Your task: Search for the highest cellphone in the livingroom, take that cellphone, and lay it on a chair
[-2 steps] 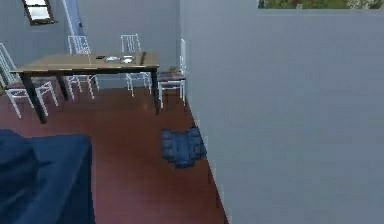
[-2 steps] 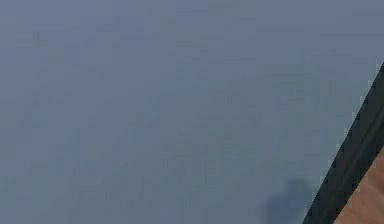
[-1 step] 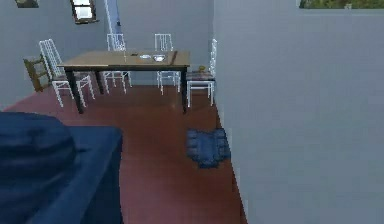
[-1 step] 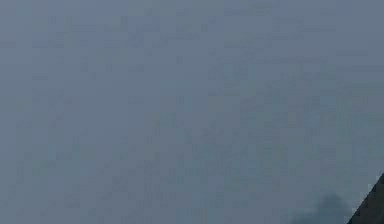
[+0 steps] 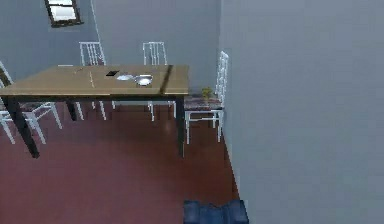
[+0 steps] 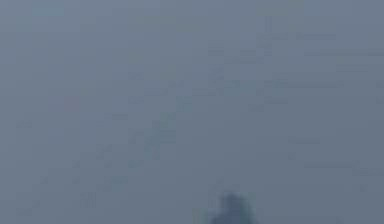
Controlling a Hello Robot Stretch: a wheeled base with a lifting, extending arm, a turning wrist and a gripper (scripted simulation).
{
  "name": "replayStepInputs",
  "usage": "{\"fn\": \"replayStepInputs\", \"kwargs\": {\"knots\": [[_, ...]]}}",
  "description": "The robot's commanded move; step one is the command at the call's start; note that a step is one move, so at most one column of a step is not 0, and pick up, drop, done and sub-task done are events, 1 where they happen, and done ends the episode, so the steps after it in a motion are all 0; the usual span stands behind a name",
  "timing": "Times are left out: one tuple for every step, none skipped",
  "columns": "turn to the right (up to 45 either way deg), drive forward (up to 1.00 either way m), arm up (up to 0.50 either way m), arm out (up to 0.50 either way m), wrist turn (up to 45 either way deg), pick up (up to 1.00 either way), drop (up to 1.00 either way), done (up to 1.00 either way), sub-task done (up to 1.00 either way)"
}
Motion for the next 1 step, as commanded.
{"fn": "replayStepInputs", "kwargs": {"knots": [[-9.0,0.0,0.0,0.0,0.0,0.0,0.0,0.0,0.0]]}}
